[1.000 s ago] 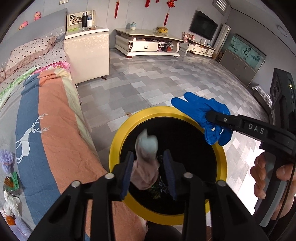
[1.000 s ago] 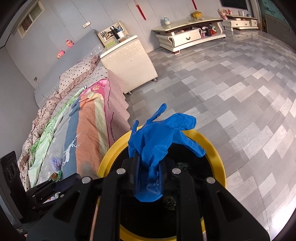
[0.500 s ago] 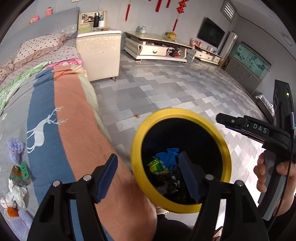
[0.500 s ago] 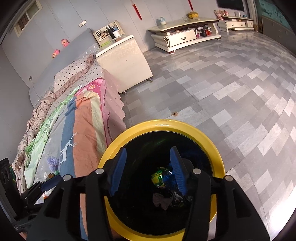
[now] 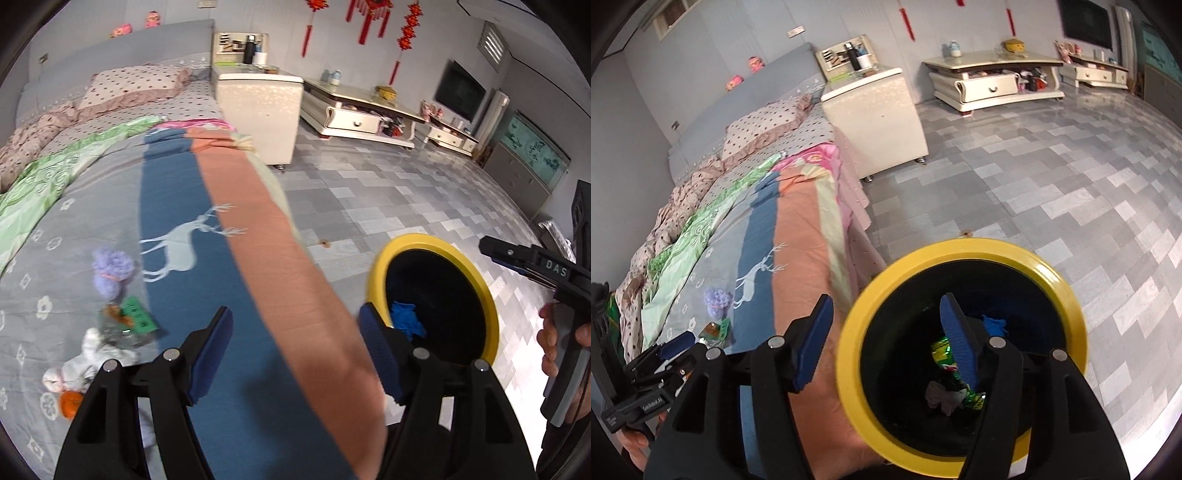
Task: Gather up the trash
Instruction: 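Move both tools back over the trash on the bed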
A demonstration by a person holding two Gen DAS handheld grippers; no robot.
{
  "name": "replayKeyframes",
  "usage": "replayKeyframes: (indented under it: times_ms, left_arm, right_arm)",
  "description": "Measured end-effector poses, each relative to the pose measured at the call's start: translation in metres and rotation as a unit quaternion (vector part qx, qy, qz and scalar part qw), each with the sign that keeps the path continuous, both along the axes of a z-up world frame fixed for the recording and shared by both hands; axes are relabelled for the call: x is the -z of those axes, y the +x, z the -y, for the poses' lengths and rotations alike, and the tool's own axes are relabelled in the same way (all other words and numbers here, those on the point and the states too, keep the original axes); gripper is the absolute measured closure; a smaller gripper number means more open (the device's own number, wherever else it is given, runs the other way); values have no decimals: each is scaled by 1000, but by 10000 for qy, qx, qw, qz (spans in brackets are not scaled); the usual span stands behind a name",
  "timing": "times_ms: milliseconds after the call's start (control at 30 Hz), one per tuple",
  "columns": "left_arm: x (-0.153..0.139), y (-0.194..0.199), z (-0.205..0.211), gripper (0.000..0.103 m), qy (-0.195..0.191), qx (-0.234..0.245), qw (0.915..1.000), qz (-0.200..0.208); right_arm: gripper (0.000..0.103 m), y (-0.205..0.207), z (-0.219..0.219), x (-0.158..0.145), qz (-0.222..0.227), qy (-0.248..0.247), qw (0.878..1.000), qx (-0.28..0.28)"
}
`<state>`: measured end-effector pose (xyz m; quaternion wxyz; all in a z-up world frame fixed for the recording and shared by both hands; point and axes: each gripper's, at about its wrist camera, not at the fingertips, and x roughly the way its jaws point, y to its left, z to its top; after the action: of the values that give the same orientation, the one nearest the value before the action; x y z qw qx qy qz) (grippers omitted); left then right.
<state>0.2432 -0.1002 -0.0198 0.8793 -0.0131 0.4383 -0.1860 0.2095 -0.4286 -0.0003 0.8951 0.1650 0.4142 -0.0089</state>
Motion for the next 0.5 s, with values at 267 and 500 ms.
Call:
replayKeyframes:
  times_ms: [267,500]
  left_arm:
    - [-4,-4,-93,36,168,-661,9977,37]
    - [1,-10,-170,36,281,-1195,9924,-24]
  right_arm:
    - [46,14,-86,-16,59,48,9969,-781]
    - [46,15,-165,-19,51,87,9893,-1457]
